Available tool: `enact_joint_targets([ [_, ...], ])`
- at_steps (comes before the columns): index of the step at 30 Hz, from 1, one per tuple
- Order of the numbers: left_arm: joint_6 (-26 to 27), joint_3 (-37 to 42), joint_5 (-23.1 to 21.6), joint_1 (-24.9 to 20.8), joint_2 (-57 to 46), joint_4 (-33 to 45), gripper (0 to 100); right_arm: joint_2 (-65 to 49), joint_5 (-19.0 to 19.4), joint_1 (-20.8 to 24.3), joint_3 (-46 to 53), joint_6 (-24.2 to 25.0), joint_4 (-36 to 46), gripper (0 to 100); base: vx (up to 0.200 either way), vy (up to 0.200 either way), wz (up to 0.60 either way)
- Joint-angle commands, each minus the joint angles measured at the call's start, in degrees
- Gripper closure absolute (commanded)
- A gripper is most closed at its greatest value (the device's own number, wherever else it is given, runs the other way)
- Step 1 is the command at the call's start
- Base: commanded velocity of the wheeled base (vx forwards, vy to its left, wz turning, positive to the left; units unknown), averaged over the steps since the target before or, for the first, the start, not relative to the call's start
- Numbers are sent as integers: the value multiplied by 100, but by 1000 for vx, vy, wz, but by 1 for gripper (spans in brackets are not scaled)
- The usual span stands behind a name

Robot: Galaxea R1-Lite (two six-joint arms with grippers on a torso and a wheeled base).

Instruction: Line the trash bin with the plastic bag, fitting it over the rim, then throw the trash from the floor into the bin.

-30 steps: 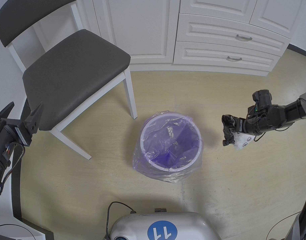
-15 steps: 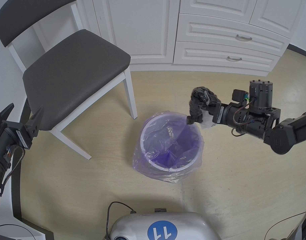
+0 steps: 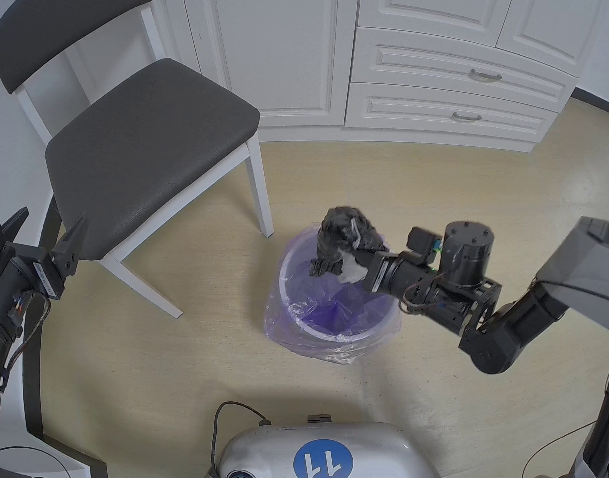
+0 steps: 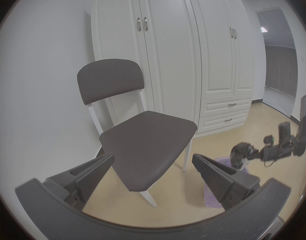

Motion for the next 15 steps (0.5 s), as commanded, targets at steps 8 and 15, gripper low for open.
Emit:
enact_joint_targets([
  [8,-7,9,2,7,24,4,0,1588,320,38,-3,49,-1187,100,0,0,0],
  [15,-7,9,2,7,24,-5,0,1860,355,126,-82,225,-1204,100,0,0,0],
])
